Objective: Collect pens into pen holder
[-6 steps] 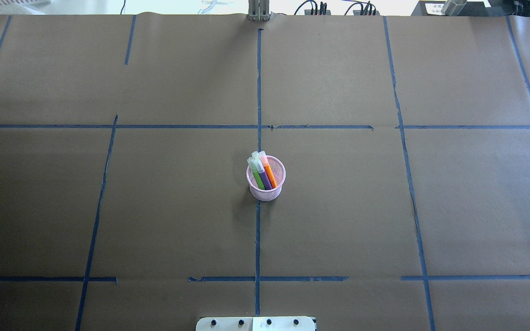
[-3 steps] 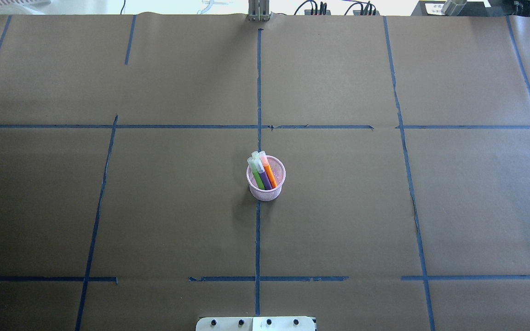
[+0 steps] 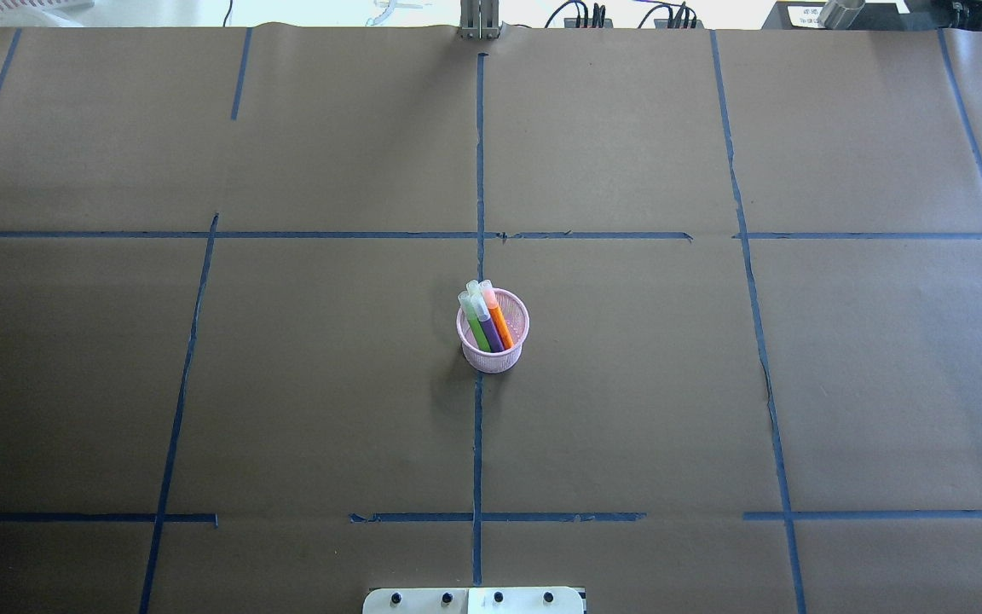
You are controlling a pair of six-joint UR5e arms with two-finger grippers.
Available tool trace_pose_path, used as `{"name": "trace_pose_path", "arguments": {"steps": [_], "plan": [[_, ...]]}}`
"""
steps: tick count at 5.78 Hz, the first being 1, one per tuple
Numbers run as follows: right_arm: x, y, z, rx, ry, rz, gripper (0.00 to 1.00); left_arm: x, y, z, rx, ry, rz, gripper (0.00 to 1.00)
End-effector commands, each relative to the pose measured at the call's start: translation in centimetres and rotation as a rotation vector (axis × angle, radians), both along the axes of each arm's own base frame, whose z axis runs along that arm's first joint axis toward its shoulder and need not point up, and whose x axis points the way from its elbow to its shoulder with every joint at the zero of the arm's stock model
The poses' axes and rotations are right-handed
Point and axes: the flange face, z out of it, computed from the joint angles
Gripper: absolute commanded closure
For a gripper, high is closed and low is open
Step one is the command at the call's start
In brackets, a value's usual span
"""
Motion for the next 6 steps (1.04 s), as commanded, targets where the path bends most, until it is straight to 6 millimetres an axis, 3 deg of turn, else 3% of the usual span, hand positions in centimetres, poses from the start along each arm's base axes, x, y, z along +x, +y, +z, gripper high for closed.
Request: {"name": "trace_pose_path", "arguments": {"steps": [1, 6], "plan": [[-0.1, 0.0, -0.2, 0.003, -0.021, 0.002, 0.0, 0.1, 0.3, -0.2, 0.019, 0.002, 0.002, 0.0], [-0.1, -0.2, -1.4, 0.037, -0.013, -0.005, 0.0, 0.1, 0.3, -0.3, 0.016, -0.005, 0.006, 0.0]]}}
